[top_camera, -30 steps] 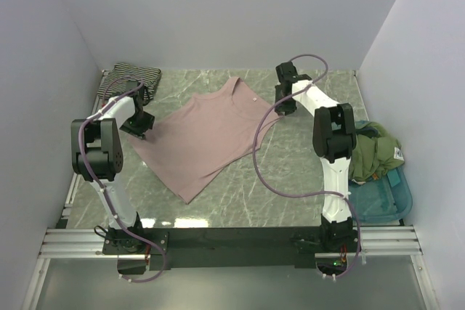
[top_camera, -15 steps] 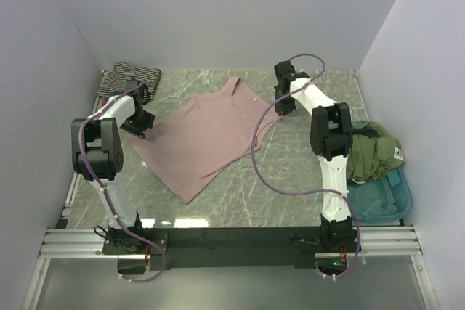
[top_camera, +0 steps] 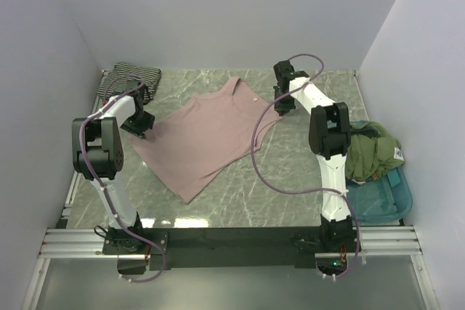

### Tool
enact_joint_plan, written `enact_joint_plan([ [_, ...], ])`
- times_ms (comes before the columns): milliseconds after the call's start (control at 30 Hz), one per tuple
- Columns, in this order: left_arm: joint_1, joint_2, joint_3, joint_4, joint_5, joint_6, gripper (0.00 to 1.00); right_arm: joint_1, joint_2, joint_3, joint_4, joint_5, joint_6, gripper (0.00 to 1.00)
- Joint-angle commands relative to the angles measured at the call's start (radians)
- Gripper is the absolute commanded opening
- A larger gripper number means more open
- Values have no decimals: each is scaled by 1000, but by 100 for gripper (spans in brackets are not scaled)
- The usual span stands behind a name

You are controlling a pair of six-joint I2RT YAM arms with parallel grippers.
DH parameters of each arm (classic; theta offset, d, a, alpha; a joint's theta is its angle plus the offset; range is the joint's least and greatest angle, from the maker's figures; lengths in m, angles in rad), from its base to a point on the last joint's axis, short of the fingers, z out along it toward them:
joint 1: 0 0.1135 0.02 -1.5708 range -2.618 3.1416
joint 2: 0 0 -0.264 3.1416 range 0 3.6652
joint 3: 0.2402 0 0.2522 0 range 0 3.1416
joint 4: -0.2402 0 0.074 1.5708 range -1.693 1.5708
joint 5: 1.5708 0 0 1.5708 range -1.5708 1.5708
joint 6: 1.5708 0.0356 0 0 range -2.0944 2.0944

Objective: Fold and stack the tank tops
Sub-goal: Flatten the tank top out

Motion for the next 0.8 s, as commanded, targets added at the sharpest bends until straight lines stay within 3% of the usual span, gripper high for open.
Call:
enact_joint_plan([
  [0, -2, 17, 44, 23, -16, 40, 54, -7, -26, -42, -13, -4, 17, 0],
  [333, -59, 164, 163, 62, -30, 120, 53, -9, -258, -424, 213, -70, 230, 0],
  [767, -157, 506, 757, -3, 67, 282, 52, -27, -663, -979, 481, -90, 483, 0],
])
